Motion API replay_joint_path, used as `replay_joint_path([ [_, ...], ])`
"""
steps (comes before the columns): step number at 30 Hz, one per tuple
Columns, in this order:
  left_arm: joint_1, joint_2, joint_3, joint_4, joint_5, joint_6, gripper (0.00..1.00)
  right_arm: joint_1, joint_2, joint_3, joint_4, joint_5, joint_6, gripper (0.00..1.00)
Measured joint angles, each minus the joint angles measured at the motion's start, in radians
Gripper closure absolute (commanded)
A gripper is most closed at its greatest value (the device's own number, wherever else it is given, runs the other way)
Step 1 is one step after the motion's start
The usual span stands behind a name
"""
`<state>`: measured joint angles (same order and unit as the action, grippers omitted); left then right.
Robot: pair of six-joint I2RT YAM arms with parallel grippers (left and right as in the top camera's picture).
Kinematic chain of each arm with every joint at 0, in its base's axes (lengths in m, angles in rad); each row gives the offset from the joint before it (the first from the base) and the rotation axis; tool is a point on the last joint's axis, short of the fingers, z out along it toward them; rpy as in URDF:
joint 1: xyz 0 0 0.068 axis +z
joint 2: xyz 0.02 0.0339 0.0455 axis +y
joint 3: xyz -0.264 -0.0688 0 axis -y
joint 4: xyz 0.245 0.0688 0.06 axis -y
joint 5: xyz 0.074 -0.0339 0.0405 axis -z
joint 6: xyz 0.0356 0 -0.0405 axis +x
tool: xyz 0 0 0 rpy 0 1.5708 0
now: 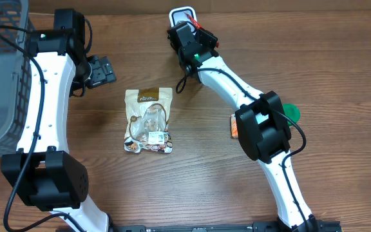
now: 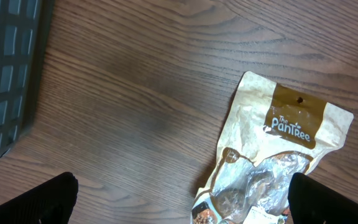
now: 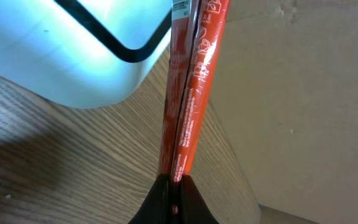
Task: Scan the item barcode
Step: 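Hold the red stick snack at the white scanner with the right gripper, then carry the red stick back right and lower it onto the packs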
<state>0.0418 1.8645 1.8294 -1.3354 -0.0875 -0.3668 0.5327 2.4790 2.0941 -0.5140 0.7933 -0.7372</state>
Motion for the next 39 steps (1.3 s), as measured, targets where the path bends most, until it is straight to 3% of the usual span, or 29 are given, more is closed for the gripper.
replay_joint_path([
  [13, 0.000, 0.000, 0.000, 0.000, 0.000, 0.000, 0.00, 0.026, 0.019, 0.000, -0.018, 0.026, 0.004, 0.96],
  [20, 0.000, 0.000, 0.000, 0.000, 0.000, 0.000, 0.00, 0.045, 0.026, 0.000, -0.120, 0.038, 0.158, 0.96],
  [24, 0.000, 0.000, 0.000, 0.000, 0.000, 0.000, 0.00, 0.065, -0.017, -0.005, -0.241, 0.033, 0.286, 0.96],
  [30, 0.000, 0.000, 0.000, 0.000, 0.000, 0.000, 0.00, 0.059, -0.243, -0.011, -0.623, -0.121, 0.602, 0.96],
  [36, 0.000, 0.000, 0.000, 0.000, 0.000, 0.000, 0.00, -0.052, -0.415, 0.000, -0.933, -0.383, 0.850, 0.96],
  [39, 0.000, 0.000, 0.000, 0.000, 0.000, 0.000, 0.00, -0.134, -0.415, -0.032, -0.990, -0.485, 0.924, 0.96],
])
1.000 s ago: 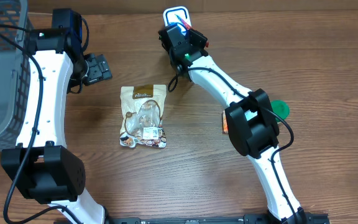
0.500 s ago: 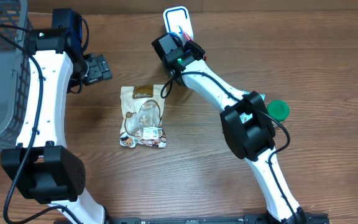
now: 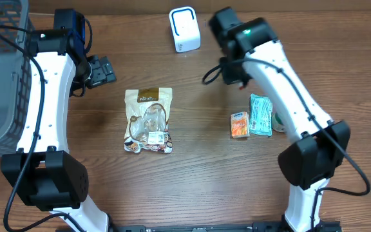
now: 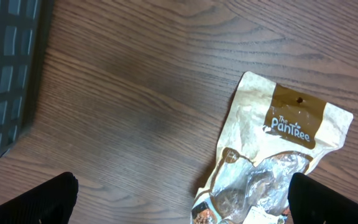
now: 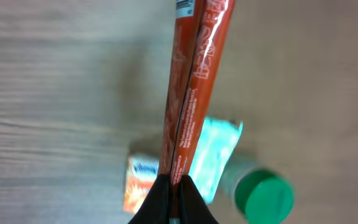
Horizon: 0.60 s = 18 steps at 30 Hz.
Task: Scan the item barcode
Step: 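Carry the red stick back right and lower it onto the packs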
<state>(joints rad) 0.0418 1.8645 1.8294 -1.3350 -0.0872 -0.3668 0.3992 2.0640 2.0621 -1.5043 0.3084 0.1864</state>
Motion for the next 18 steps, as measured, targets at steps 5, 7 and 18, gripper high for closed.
replay_joint_path([
  [5, 0.000, 0.000, 0.000, 0.000, 0.000, 0.000, 0.00, -0.064, 0.006, -0.161, 0.026, -0.057, 0.047, 0.96],
  [7, 0.000, 0.000, 0.000, 0.000, 0.000, 0.000, 0.00, -0.069, 0.010, -0.257, 0.074, -0.072, 0.054, 0.96],
  [18, 0.000, 0.000, 0.000, 0.000, 0.000, 0.000, 0.00, -0.069, 0.024, -0.418, 0.195, -0.092, 0.080, 0.44],
])
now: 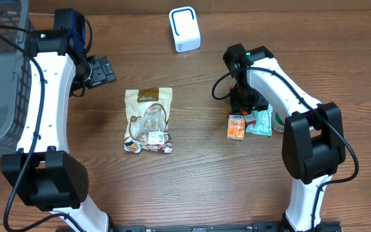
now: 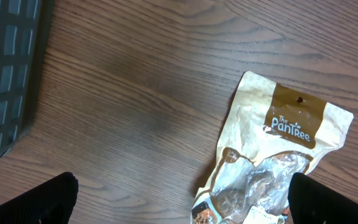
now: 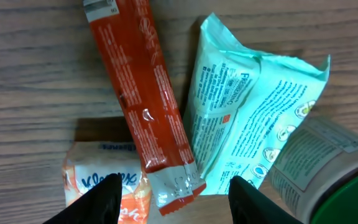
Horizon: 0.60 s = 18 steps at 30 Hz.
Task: Scan the item barcode
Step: 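Carry the red stick back right and lower it onto the packs, then move the right gripper left over the Pantree bag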
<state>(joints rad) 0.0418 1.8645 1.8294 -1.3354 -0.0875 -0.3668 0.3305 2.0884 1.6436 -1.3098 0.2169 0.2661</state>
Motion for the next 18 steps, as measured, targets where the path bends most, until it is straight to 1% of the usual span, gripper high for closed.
replay_joint_path([
  [6, 0.000, 0.000, 0.000, 0.000, 0.000, 0.000, 0.00, 0.040, 0.000, 0.006, 0.034, -0.068, 0.025, 0.44],
  [10, 0.000, 0.000, 0.000, 0.000, 0.000, 0.000, 0.00, 0.098, 0.000, 0.007, 0.127, -0.197, 0.031, 0.44],
  [15, 0.000, 0.000, 0.000, 0.000, 0.000, 0.000, 0.00, 0.159, 0.000, 0.010, 0.286, -0.418, 0.076, 0.43],
  [17, 0.000, 0.000, 0.000, 0.000, 0.000, 0.000, 0.00, 0.182, 0.000, 0.010, 0.328, -0.455, 0.107, 0.42],
  [18, 0.000, 0.000, 0.000, 0.000, 0.000, 0.000, 0.00, 0.192, 0.000, 0.010, 0.352, -0.463, 0.124, 0.39],
])
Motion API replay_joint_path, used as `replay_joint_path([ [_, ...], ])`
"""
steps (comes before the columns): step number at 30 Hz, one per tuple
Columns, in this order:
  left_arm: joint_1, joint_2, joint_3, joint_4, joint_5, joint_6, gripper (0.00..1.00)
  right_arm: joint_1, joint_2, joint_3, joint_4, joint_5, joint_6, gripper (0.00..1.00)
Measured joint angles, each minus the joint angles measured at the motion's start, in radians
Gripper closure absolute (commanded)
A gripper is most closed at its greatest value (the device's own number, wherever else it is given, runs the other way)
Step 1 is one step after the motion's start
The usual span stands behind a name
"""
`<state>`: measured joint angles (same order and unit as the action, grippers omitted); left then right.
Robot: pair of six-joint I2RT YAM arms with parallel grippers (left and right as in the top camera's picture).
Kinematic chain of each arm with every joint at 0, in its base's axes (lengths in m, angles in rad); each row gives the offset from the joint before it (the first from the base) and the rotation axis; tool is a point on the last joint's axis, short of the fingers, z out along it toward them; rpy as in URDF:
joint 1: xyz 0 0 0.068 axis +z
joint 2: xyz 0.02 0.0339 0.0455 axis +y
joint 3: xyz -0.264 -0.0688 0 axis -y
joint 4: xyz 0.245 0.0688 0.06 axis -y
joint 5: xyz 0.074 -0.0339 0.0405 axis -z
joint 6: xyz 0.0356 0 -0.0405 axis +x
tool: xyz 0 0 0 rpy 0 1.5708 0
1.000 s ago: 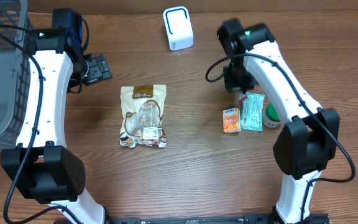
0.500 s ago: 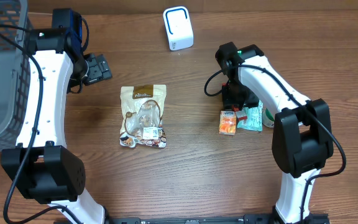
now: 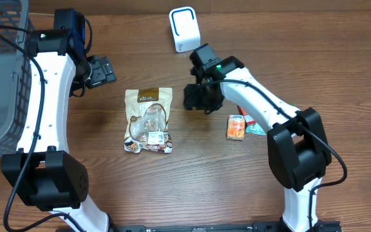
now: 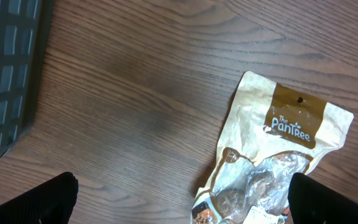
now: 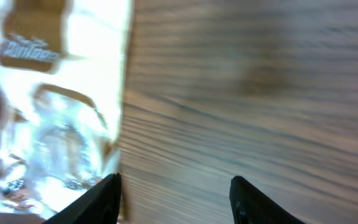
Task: Scan the item barcode
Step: 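Move the right gripper left over the Pantree bag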
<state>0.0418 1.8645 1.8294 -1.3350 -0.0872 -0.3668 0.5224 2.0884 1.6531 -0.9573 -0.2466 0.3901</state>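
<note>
A beige and brown snack pouch lies flat on the wooden table, left of centre. It also shows in the left wrist view and, blurred, in the right wrist view. The white scanner stands at the table's far edge. My right gripper hovers open and empty just right of the pouch's top; in its own view the pouch lies beside its left finger. My left gripper stays open and empty to the pouch's upper left. A strip of the red bar shows beside my right arm.
A grey wire basket fills the left edge, its wall visible from the left wrist. An orange tissue pack and part of a teal packet lie right of centre, partly under my right arm.
My right gripper has moved left from above the red bar and the packets at the right to beside the snack pouch. It is still open and empty. The left arm has not moved.
My right gripper was shut on the red bar in front of the scanner. Then it held the bar above the packets at the right. Then it was open, with the bar lying among those packets. Now it is beside the pouch.
</note>
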Motion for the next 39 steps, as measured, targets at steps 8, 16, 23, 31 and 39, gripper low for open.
replay_joint_path([
  [8, 0.000, 0.000, 0.000, 0.003, 0.000, 0.000, 0.00, 0.102, 0.000, -0.013, 0.110, 0.064, 0.085, 0.34],
  [16, 0.000, 0.000, 0.000, 0.113, 0.066, -0.005, 0.05, 0.126, 0.000, -0.018, 0.118, 0.121, 0.106, 0.10],
  [23, -0.006, 0.000, -0.031, 0.057, 0.172, -0.019, 0.96, 0.126, 0.000, -0.018, 0.118, 0.128, 0.108, 0.07],
  [31, -0.086, 0.001, -0.364, 0.296, 0.185, -0.019, 0.91, 0.126, 0.000, -0.019, 0.119, 0.131, 0.108, 0.00],
  [39, -0.154, 0.003, -0.586, 0.565, 0.189, 0.004, 0.95, 0.126, 0.000, -0.019, 0.120, 0.132, 0.108, 0.00],
])
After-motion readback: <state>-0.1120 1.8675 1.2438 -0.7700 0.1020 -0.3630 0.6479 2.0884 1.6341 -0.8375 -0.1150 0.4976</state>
